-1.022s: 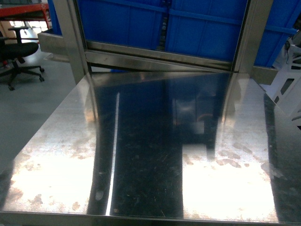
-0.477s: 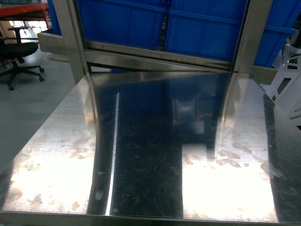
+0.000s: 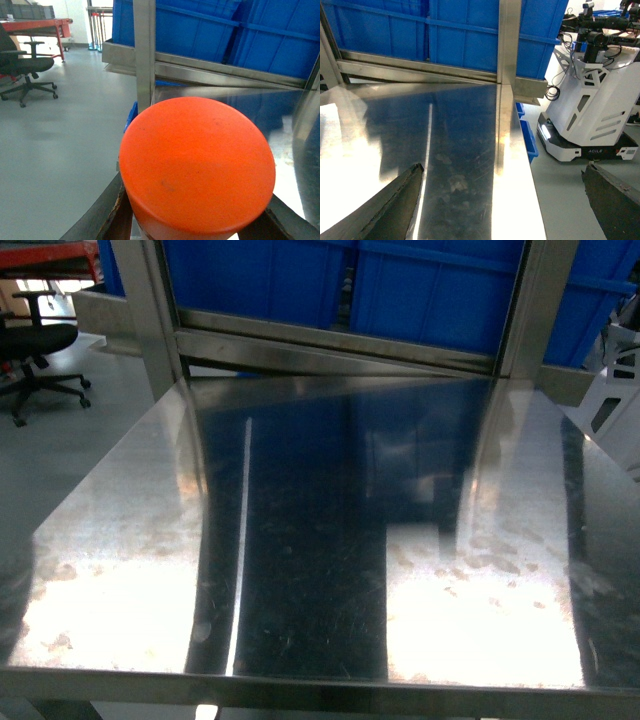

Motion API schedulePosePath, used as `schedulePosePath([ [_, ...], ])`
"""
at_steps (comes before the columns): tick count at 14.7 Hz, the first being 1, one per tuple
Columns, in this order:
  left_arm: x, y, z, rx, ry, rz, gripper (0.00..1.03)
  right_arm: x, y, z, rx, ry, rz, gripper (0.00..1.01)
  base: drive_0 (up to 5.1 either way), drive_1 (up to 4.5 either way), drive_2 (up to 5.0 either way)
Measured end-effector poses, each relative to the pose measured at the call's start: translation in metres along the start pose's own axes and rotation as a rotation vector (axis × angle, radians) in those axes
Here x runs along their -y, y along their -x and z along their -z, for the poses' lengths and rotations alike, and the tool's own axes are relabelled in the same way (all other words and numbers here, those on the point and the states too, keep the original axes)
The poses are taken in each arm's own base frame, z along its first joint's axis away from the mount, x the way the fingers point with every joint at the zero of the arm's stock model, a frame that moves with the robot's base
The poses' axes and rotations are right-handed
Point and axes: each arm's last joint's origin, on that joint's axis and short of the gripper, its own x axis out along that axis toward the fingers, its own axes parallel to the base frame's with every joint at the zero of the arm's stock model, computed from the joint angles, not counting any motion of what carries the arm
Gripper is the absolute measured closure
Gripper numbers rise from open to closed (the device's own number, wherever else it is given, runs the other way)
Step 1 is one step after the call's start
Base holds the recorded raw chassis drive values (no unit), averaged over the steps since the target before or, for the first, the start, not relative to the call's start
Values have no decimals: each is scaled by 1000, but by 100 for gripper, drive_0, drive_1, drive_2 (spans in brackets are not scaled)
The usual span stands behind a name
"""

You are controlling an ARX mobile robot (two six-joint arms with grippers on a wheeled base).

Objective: Pick capacitor and pack into box

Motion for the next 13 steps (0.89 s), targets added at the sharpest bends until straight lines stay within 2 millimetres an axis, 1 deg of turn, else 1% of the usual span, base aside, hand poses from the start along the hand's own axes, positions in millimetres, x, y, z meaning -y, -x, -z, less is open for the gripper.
schedulePosePath([
  [13,0,0,0,-3,-3,0,58,0,0,0,-2,0,0,3,0,0,0],
])
